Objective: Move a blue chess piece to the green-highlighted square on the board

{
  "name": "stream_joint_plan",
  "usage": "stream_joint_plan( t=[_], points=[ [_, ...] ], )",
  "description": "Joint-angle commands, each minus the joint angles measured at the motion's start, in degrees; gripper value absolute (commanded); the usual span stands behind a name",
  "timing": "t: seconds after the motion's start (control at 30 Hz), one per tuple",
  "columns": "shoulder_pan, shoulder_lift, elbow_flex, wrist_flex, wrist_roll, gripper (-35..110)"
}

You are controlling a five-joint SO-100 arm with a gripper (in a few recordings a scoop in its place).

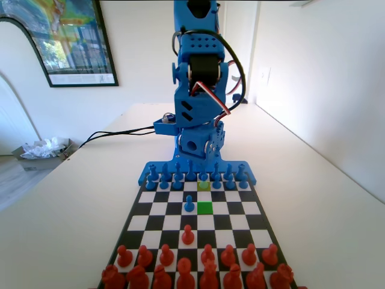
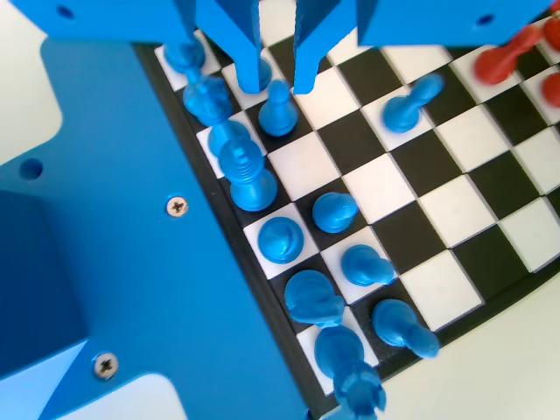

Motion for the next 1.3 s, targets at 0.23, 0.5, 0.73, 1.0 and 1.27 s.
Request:
stream_joint_plan(
  t=[0.23,0.5,0.73,1.0,1.27],
  points=[
    [-0.7,-2.3,-3.3,-0.3,-0.9,8],
    [-0.7,-3.6,-5.4,0.6,-0.8,8],
    [-0.4,-4.1,-6.1,0.4,-1.1,8],
    [-0.3,-4.3,-4.0,-1.8,-1.7,8],
    [-0.3,-4.3,-1.5,-4.6,-2.1,8]
  ],
)
